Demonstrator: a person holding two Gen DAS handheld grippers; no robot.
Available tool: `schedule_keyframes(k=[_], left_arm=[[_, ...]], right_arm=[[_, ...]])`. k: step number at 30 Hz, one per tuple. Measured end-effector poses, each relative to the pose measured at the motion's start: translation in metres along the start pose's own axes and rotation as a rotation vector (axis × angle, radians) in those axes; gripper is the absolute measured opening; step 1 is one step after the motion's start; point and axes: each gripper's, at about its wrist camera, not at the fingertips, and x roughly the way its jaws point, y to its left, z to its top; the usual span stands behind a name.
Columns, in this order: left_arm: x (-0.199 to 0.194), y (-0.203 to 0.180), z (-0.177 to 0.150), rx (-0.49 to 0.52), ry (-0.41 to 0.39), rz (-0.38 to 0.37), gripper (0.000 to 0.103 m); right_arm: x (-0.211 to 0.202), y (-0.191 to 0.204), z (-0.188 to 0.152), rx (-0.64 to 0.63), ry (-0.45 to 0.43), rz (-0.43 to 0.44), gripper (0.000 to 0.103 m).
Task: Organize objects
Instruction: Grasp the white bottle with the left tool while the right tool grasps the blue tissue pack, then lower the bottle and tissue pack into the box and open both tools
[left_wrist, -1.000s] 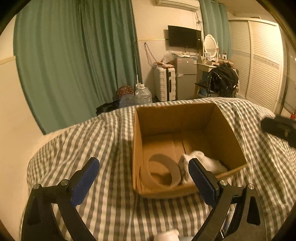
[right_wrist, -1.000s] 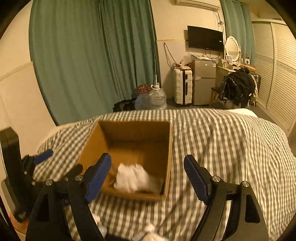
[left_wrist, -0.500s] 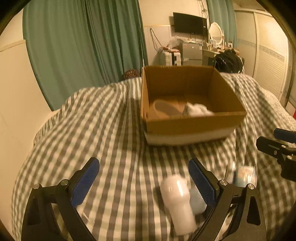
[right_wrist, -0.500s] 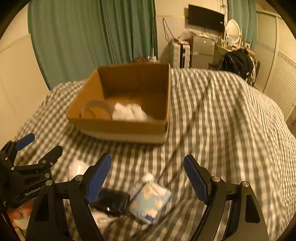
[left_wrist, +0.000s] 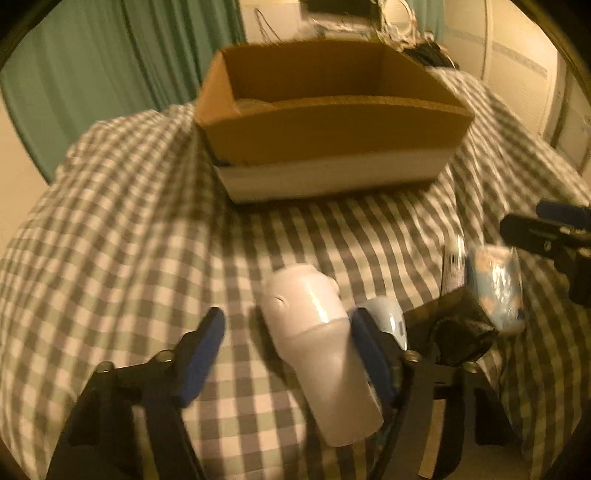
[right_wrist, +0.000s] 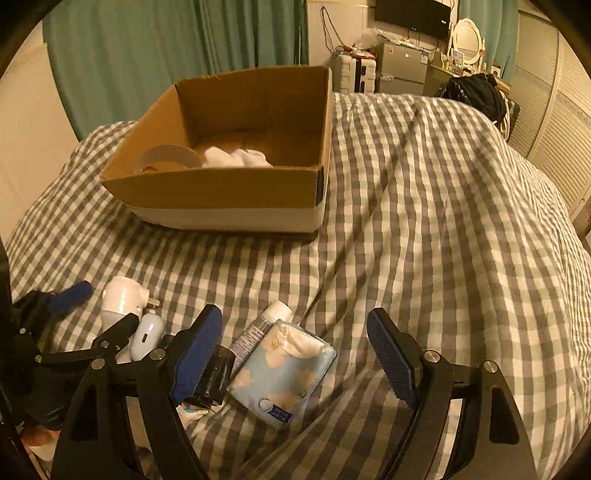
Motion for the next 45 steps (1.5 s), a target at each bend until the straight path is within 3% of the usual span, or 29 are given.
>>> schedule_keyframes(k=[3, 8, 14, 21, 31, 45], left_arm=[[0.008, -0.006, -0.002, 0.025, 0.029, -0.027, 0.051], [0.000, -0.006, -0.002, 0.025, 0.004, -0.033, 0.050], [-0.027, 0.010, 0.004, -0.037, -0.100, 0.001, 0.050], [-0.027, 0.022, 0.003, -0.067, -0.098, -0.029, 0.050], [-0.028, 0.026, 0.005, -0.095, -0.100, -0.033, 0.050], [-0.041, 0.028, 0.000, -0.103, -0.113, -0.011, 0.050]], right_arm=[[0.005, 0.000, -0.002, -0.003, 0.020, -0.009, 0.081], [0.014, 0.002, -0.007, -0.024, 0.054, -0.036, 0.081], [0.029, 0.007, -0.014, -0.045, 0.113, -0.065, 0.081], [0.050, 0.018, -0.021, -0.063, 0.204, -0.076, 0.075], [0.033, 0.033, -0.022, -0.109, 0.125, -0.081, 0.059], [-0.027, 0.024, -0.016, -0.054, -0.046, 0.000, 0.056]])
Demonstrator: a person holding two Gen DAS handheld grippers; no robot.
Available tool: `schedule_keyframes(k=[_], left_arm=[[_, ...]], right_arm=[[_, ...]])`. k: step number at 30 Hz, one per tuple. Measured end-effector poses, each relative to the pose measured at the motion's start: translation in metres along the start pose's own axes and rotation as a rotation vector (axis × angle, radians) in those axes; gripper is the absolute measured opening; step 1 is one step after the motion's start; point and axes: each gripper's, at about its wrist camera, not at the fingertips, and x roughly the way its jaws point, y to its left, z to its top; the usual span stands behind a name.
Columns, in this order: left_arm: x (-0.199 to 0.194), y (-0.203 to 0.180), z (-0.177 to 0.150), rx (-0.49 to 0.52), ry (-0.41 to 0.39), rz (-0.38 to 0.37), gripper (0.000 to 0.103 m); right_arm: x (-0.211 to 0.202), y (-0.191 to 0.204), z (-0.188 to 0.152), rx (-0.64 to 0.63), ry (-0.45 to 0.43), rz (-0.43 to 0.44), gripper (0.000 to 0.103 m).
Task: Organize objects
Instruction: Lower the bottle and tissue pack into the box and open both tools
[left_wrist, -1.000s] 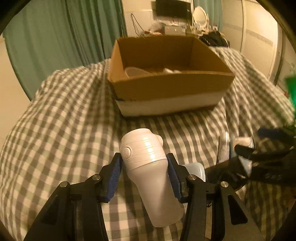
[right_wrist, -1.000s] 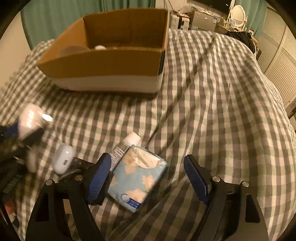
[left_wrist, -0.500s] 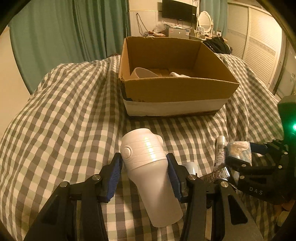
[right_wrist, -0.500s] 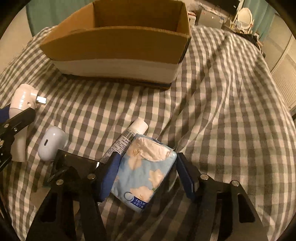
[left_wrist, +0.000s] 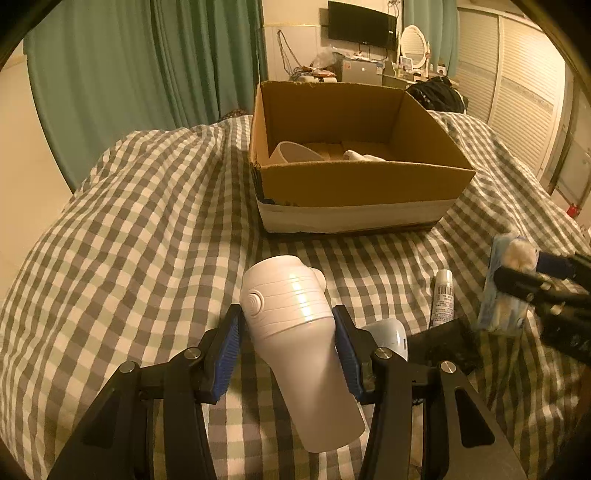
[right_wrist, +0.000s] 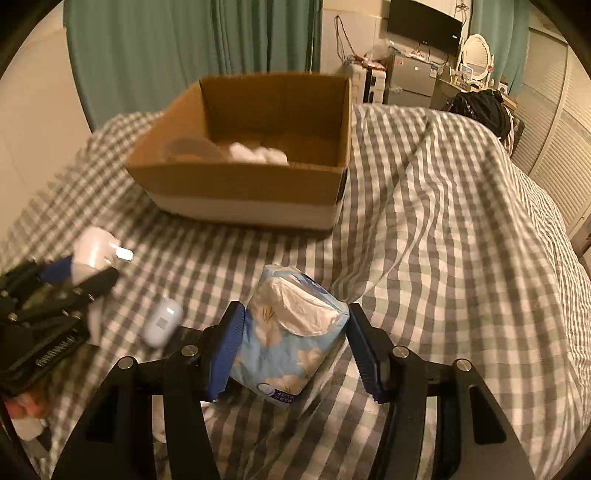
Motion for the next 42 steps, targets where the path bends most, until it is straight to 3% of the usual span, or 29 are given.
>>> schedule_keyframes(k=[16, 22, 27, 35, 42], left_arm=[[-0.006, 0.000, 0.000, -0.008, -0.005, -0.012, 0.050], [-0.024, 0.000, 0.015, -0.020, -0.046, -0.027, 0.050], [-0.044, 0.003, 0.046, -0.024, -0.113, -0.052, 0.050], [-0.056, 0.003, 0.117, -0.001, -0.224, -0.039, 0.050], [-0.021, -0.001, 0.182, 0.027, -0.255, -0.040, 0.050]], right_arm=[[-0.044, -0.010, 0.010, 0.016, -0.097, 0.036, 0.056], [-0.057, -0.007, 0.020, 0.003, -0.132, 0.047, 0.056], [-0.076, -0.003, 0.046, -0.030, -0.202, 0.069, 0.056], [-0.084, 0.007, 0.121, -0.077, -0.314, 0.084, 0.056], [-0.048, 0.006, 0.181, -0.079, -0.344, 0.082, 0.056]])
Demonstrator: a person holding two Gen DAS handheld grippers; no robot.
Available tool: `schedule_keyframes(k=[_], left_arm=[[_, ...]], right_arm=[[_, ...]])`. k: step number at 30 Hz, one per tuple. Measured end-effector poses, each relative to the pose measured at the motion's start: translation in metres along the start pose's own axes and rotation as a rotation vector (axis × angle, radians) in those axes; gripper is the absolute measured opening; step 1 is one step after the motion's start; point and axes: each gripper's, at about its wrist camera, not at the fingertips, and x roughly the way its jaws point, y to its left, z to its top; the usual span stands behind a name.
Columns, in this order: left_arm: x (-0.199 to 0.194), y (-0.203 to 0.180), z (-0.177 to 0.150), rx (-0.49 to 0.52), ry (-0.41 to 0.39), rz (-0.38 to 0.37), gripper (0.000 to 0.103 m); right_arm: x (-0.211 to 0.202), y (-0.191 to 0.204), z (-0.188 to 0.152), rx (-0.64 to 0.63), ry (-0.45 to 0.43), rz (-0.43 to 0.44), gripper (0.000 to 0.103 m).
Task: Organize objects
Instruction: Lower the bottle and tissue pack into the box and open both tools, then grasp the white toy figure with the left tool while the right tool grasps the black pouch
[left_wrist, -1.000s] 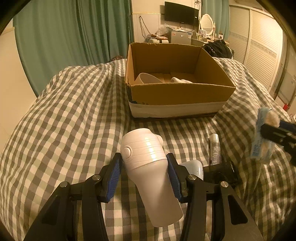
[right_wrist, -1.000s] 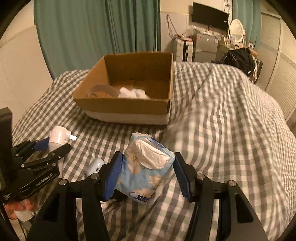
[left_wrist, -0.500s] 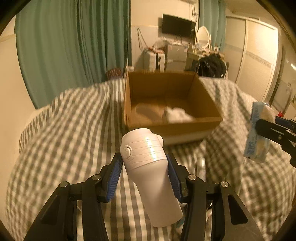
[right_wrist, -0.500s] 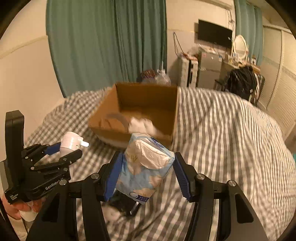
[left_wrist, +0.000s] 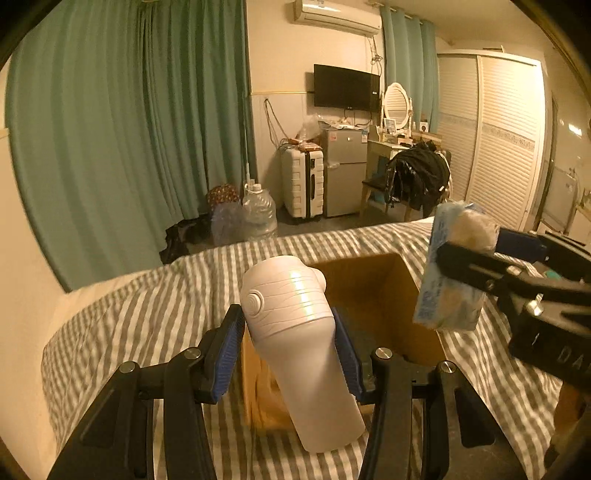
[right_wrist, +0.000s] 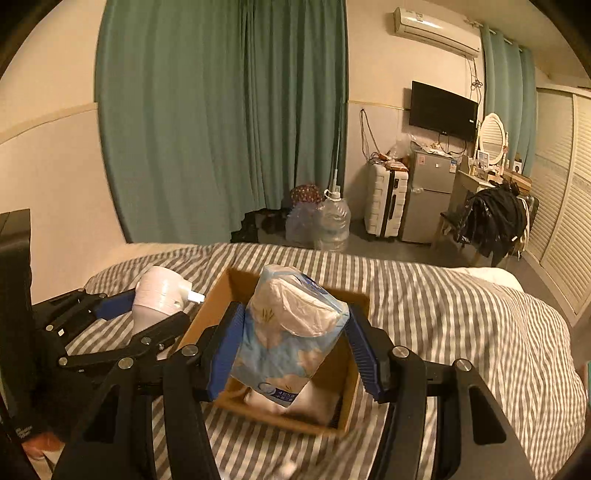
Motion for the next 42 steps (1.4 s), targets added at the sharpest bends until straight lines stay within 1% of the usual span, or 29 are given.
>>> schedule_keyframes(k=[3, 4, 6, 9, 11, 14, 17, 18, 19, 20, 21, 22, 24, 29, 33, 35, 38, 39, 40, 42], left_arm=[[0.032, 0.002, 0.011, -0.001, 0.018, -0.014, 0.050], [0.043, 0.003, 0.011, -0.004, 0.029, -0.021, 0.050], [0.067, 0.004, 0.007, 0.001, 0.055, -0.020, 0.050], [0.095, 0.005, -0.006, 0.016, 0.098, -0.013, 0.050], [0.105, 0.004, -0.014, 0.022, 0.121, -0.015, 0.050], [0.117, 0.008, -0.018, 0.002, 0.142, -0.014, 0.050], [0.114, 0.008, -0.020, -0.002, 0.137, -0.036, 0.050], [0.109, 0.007, -0.020, -0.004, 0.131, -0.045, 0.052], [0.106, 0.007, -0.020, -0.002, 0.124, -0.049, 0.060], [0.100, 0.005, -0.019, 0.002, 0.112, -0.044, 0.069], [0.093, 0.004, -0.018, 0.008, 0.093, -0.026, 0.091], [0.087, 0.006, -0.017, 0.013, 0.074, -0.013, 0.098], [0.073, 0.005, -0.018, 0.030, 0.052, 0.007, 0.098], [0.039, 0.011, -0.021, 0.008, 0.066, 0.072, 0.098], [0.001, 0.013, -0.020, 0.001, 0.027, 0.114, 0.098], [-0.016, 0.014, -0.021, -0.004, 0.017, 0.119, 0.098], [-0.043, 0.019, -0.029, -0.016, 0.002, 0.131, 0.098], [-0.054, 0.020, -0.035, -0.024, 0.000, 0.142, 0.098], [-0.057, 0.021, -0.037, -0.028, 0.001, 0.146, 0.098], [-0.070, 0.021, -0.051, -0.047, 0.010, 0.155, 0.098]], right_arm=[[0.033, -0.006, 0.009, 0.004, 0.020, -0.009, 0.056], [0.050, -0.009, 0.010, 0.009, 0.037, -0.014, 0.056], [0.072, -0.014, 0.009, 0.018, 0.062, -0.019, 0.056], [0.106, -0.024, -0.002, 0.038, 0.104, -0.034, 0.056], [0.124, -0.029, -0.010, 0.060, 0.135, -0.029, 0.056], [0.139, -0.035, -0.017, 0.078, 0.163, -0.027, 0.056], [0.138, -0.040, -0.019, 0.095, 0.148, -0.029, 0.061], [0.135, -0.041, -0.018, 0.103, 0.137, -0.030, 0.066], [0.131, -0.042, -0.017, 0.111, 0.126, -0.030, 0.071], [0.127, -0.044, -0.016, 0.117, 0.116, -0.029, 0.074], [0.121, -0.045, -0.015, 0.124, 0.101, -0.029, 0.079], [0.115, -0.046, -0.013, 0.129, 0.089, -0.028, 0.081], [0.098, -0.048, -0.008, 0.142, 0.059, -0.025, 0.081], [0.043, -0.054, -0.001, 0.149, 0.001, -0.031, 0.082], [-0.006, -0.046, 0.000, 0.121, -0.035, -0.029, 0.083], [-0.029, -0.041, -0.002, 0.102, -0.041, -0.018, 0.083], [-0.056, -0.031, -0.007, 0.084, -0.043, 0.002, 0.089], [-0.064, -0.028, -0.010, 0.079, -0.045, 0.007, 0.089], [-0.070, -0.023, -0.014, 0.069, -0.043, 0.013, 0.089], [-0.082, -0.013, -0.026, 0.045, -0.029, 0.026, 0.089]])
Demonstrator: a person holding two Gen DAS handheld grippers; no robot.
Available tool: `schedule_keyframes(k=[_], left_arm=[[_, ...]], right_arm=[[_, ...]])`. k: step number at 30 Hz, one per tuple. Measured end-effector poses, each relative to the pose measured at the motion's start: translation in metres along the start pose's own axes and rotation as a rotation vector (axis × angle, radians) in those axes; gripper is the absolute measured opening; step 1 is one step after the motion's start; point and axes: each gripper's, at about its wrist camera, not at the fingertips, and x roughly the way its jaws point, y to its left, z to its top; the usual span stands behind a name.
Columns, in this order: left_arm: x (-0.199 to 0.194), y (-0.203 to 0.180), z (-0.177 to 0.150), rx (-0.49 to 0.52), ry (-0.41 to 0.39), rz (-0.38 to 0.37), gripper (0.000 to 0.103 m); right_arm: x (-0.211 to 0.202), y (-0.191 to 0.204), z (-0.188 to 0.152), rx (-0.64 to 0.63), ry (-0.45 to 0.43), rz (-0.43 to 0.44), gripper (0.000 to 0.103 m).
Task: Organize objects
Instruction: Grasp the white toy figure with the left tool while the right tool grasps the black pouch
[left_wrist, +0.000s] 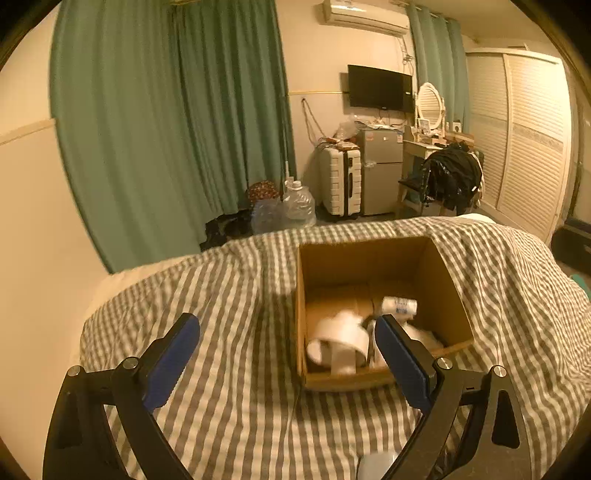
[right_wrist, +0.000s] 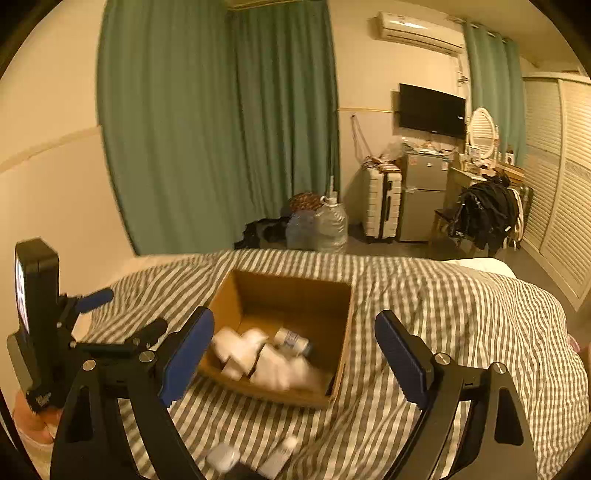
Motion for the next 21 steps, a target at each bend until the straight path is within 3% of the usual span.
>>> schedule_keyframes(k=[7, 11, 14, 21], left_arm=[[-0.013, -0.006, -0.055, -0.025, 0.044, 0.032, 0.098], [-0.004, -0.009, -0.091, -0.075, 0.108, 0.032, 0.098], [-0.003, -0.014, -0.111, -0.058, 0.127, 0.032, 0.098], [-0.002, -0.041, -0.141, 0.015, 0.177, -0.007, 0.098]], right_arm=[[-0.012, 0.019, -0.059, -0.032, 0.070, -0.023, 0.089], [0.004, 0.019, -0.104, 0.004, 0.165, 0.015, 0.089], [0.019, 0.013, -0.136, 0.069, 0.242, 0.022, 0.089], [0.033, 0.002, -0.161, 0.085, 0.307, -0.057, 0.089]])
